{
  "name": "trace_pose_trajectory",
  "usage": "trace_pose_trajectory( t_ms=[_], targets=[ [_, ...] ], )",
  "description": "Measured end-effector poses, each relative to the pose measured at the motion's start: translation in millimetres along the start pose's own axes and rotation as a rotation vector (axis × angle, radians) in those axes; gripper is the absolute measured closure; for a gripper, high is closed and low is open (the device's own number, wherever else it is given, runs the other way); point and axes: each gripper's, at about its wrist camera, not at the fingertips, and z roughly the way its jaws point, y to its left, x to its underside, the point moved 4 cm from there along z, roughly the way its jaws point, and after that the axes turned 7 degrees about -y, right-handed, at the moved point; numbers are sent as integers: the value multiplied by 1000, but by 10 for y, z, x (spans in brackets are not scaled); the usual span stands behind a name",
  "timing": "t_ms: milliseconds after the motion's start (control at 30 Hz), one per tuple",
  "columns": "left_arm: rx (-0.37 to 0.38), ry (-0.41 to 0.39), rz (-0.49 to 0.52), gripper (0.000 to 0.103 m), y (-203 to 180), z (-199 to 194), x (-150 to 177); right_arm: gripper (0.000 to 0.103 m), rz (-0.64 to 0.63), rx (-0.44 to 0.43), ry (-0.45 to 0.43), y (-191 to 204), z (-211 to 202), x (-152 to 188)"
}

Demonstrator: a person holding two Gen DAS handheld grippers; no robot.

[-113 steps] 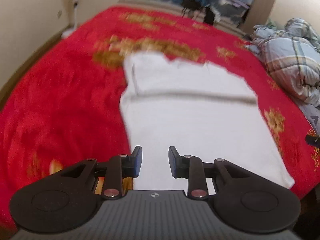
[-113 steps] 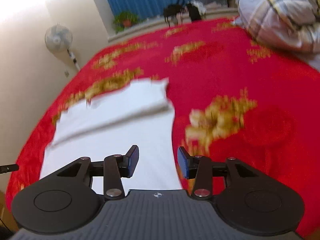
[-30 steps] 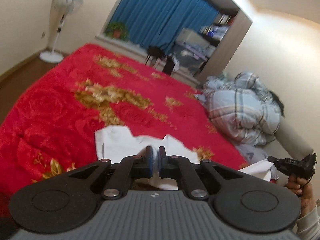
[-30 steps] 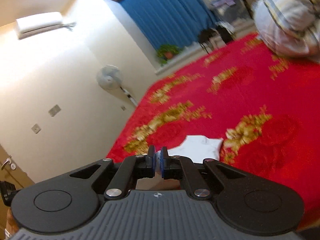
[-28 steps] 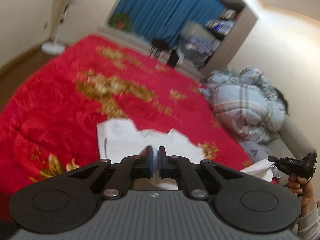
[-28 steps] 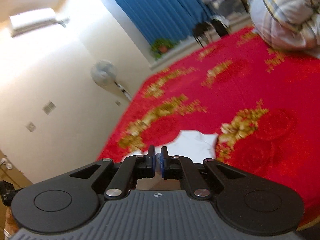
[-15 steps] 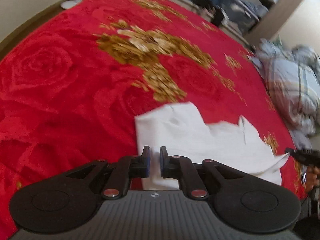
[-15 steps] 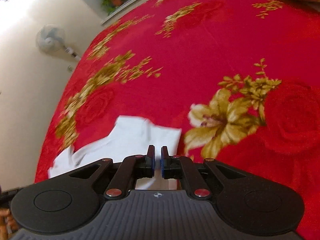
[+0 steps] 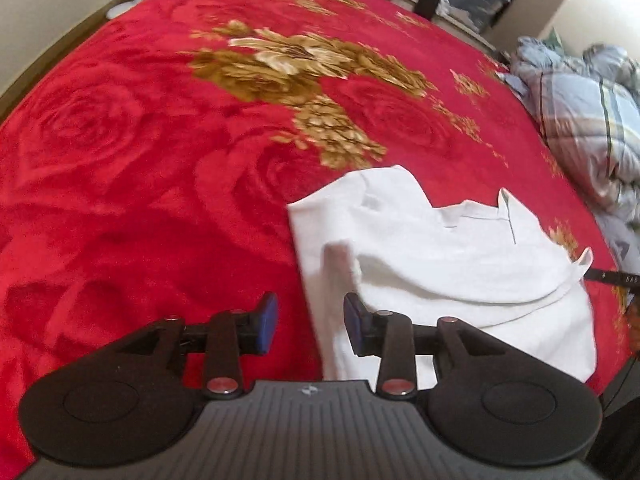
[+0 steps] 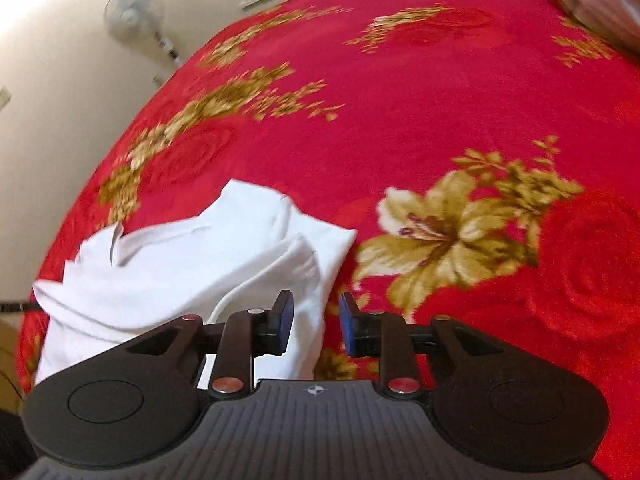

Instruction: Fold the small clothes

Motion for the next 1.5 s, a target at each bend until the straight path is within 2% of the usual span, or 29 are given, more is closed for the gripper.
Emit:
trace_pose_trajectory(
  t_ms=[133, 367, 400, 433, 467, 533, 600, 667, 767, 1033, 1100, 1133, 1167, 1267, 1333, 1433, 1500],
  targets=[
    [-16, -22, 40, 58, -185, 185, -110, 77, -46, 35, 0, 91, 153, -43],
    [-21, -72, 29, 58, -400, 354, -336, 77, -5, 55, -69, 129, 344, -244],
    [-22, -74, 34, 61, -418, 392, -367, 77, -3, 61, -71, 135, 371, -264],
    [-32, -81, 38, 80, -425, 406, -381, 80, 0, 63, -70, 145, 391, -275],
    [-42, -84, 43, 89, -422, 417, -396, 91, 2, 59, -71, 157, 411, -286],
    [-44, -102, 32, 90, -388, 386, -435, 93, -11, 65, -89, 182, 415, -318],
    [-61, -172, 10, 97, -327, 278, -517, 94, -16, 78, -130, 204, 369, -384],
    [-61, -246, -38, 97, -243, 170, -608, 94, 25, 72, -201, 178, 282, -490],
    [-108, -286, -48, 97, -203, 174, -670, 94, 66, 95, -288, 137, 229, -620],
    [-156, -313, -52, 96, -247, 343, -743, 94, 78, 176, -308, 192, 526, -744],
    [-162, -295, -67, 87, -207, 369, -724, 90, 75, 213, -311, 194, 594, -736],
    [-162, -272, -70, 75, -191, 378, -701, 89, 74, 231, -294, 189, 630, -722],
    [-156, -241, -69, 71, -170, 384, -666, 87, 77, 233, -263, 181, 668, -693],
    [-113, -167, -73, 69, -115, 329, -538, 81, 81, 208, -183, 166, 668, -574],
    [-68, -109, -61, 56, -95, 282, -406, 74, 63, 166, -148, 197, 576, -471],
    [-41, -26, -25, 54, -107, 183, -156, 67, 1, 121, -82, 286, 414, -251],
    [18, -2, -14, 54, -160, 48, 9, 65, -35, 128, -43, 312, 274, -72]
  ],
)
